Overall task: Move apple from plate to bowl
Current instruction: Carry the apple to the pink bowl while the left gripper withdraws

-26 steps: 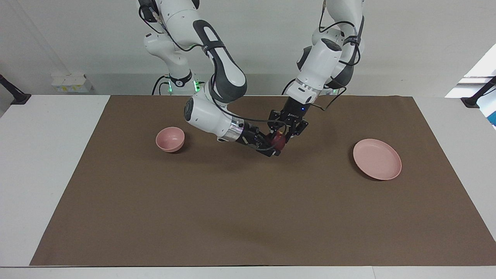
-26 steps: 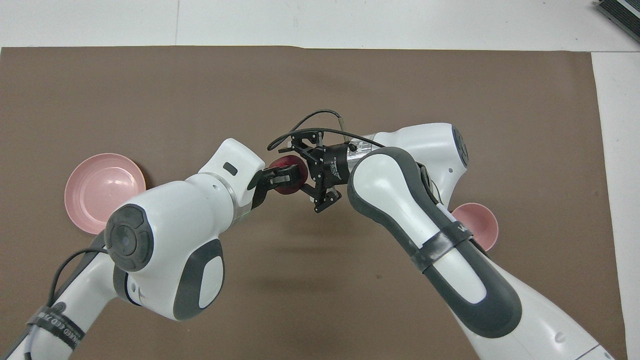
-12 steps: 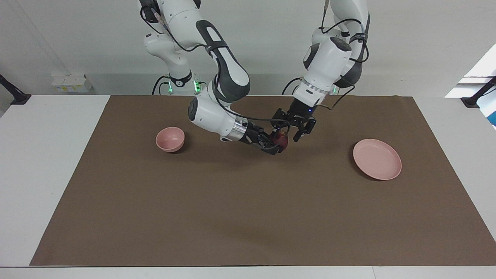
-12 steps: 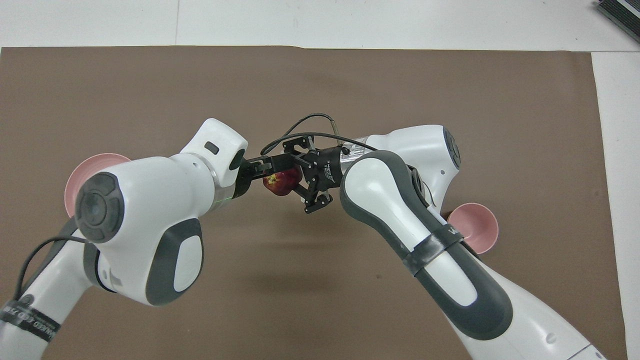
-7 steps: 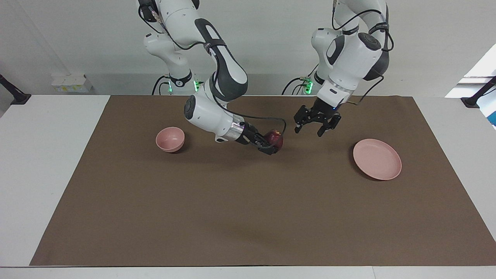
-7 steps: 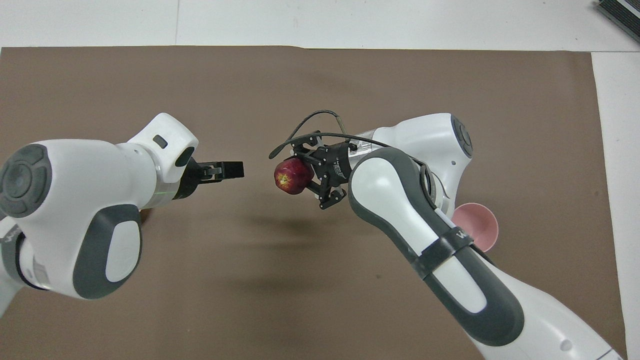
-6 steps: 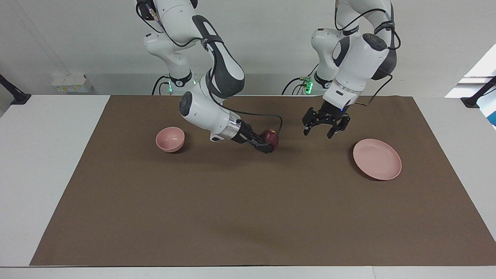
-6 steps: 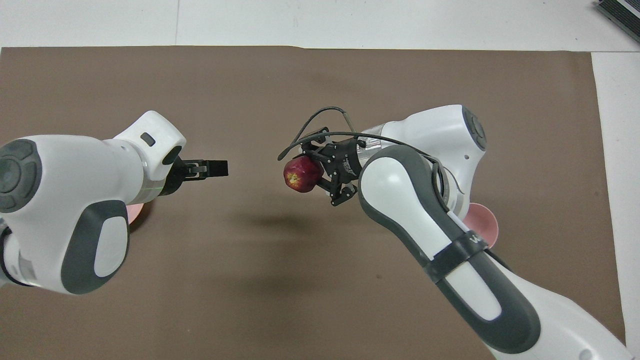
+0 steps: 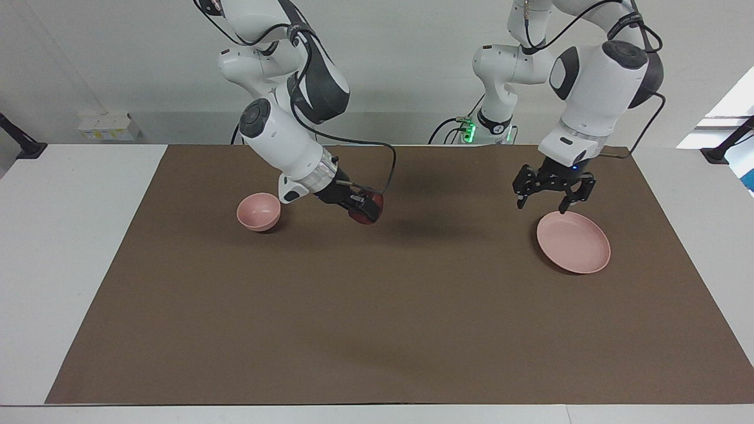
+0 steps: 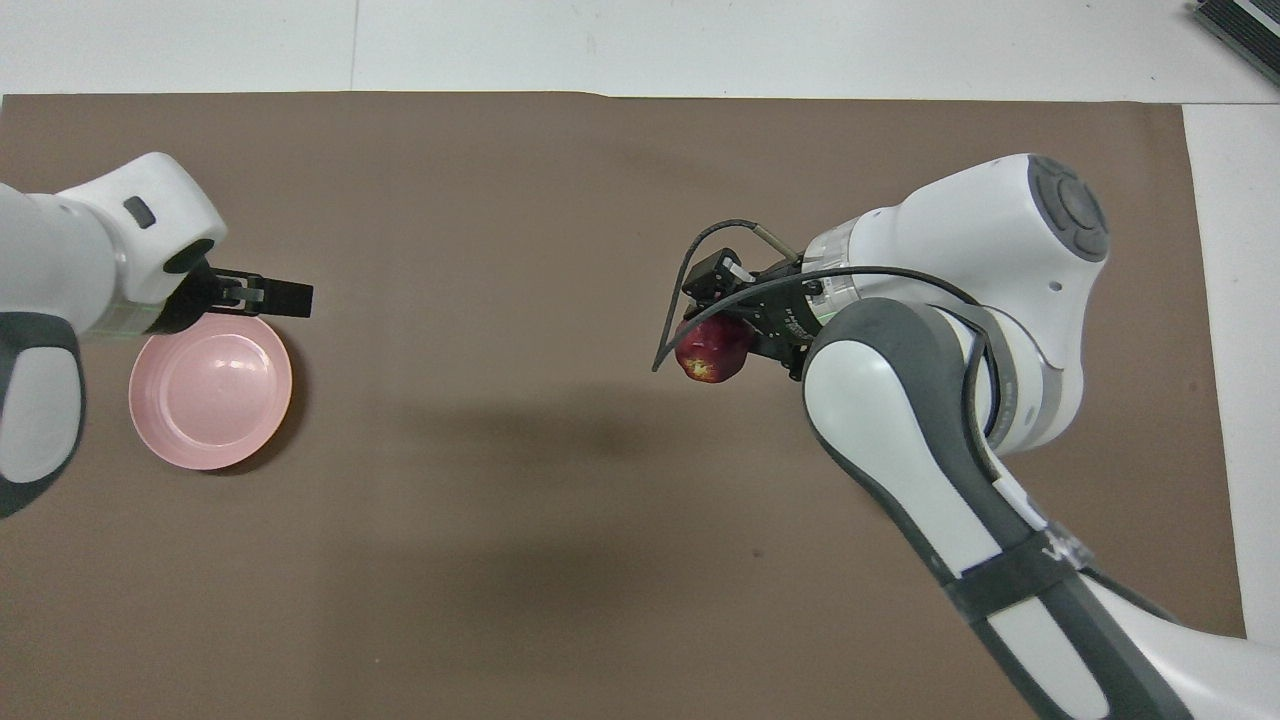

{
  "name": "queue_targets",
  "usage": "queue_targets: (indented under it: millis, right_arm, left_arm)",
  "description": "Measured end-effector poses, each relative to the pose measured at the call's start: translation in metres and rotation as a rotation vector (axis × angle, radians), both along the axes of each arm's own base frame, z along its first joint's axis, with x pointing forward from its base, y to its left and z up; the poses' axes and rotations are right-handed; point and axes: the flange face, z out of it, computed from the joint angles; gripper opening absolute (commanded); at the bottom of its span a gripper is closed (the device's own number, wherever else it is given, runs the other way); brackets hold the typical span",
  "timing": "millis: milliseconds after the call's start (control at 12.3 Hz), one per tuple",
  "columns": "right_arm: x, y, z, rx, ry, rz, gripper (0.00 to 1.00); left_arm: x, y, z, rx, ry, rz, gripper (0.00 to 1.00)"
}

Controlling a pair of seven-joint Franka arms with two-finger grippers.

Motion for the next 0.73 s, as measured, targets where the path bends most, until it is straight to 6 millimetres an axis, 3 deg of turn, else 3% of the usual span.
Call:
queue_targets:
  millis: [243, 486, 730]
  right_arm:
    - [0.006, -0.046, -0.004, -0.107, -0.046, 0.158, 0.00]
    - [0.003, -0.071, -0.013, -0.258, -0.038, 0.279, 0.00]
    - [-0.011, -0.096, -0.026, -0.430, -0.008, 0.346, 0.00]
  left_arm:
    - [0.003, 0.040, 0.047, 0.031, -0.002, 0.012, 1.00]
    - [-0.006, 0.085, 0.096, 0.045, 0.024, 0.014, 1.00]
    - [-0.019, 0.098, 0.115, 0.047, 0.082, 0.021, 1.00]
